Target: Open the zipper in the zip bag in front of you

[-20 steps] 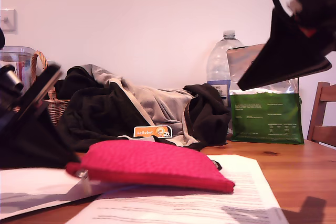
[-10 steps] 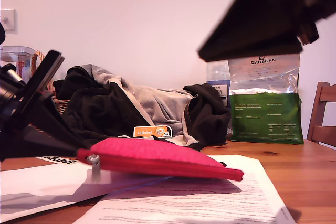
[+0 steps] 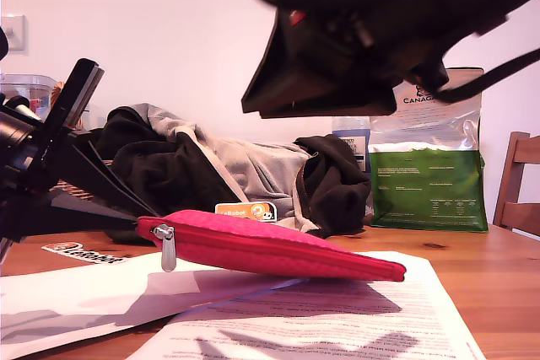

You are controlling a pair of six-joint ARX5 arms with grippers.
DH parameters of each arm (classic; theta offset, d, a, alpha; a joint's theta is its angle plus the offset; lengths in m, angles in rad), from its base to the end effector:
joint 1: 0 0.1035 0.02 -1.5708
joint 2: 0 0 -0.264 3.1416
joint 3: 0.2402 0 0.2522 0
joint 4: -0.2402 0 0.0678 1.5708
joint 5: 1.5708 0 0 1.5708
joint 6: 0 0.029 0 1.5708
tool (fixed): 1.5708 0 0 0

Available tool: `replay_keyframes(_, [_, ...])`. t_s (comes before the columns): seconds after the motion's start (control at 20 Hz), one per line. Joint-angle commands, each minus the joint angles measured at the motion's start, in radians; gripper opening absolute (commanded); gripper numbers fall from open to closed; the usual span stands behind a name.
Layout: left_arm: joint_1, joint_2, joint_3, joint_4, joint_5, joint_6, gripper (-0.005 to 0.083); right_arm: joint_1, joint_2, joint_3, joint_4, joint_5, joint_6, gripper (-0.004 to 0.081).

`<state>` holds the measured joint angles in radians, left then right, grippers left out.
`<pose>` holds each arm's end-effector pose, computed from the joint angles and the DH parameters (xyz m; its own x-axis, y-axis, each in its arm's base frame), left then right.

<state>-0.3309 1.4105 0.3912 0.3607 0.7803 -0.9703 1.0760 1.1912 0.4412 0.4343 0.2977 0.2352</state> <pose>0.2083 -0.0931 0.1328 0.3030 -0.8479 -0.4350 -0.0498 0.4417 -0.8958 0.1182 0.2011 0.1960 0.6897 0.6605 -0.2968 -0.6551 0.7438 0.1330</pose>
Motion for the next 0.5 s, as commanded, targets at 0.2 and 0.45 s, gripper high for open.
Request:
replay_keyframes(0.2, [0.002,0.005,0.009,0.015,0.031,-0.002,-0.0019,0.026,0.010,-0.148,0.267,0.148,0.031,0.0112])
replay_keyframes(0.45, [0.002,0.005,0.009,0.015,0.061,-0.026,-0.0019,0.113,0.034,-0.207,0.333,0.211,-0.007,0.0111])
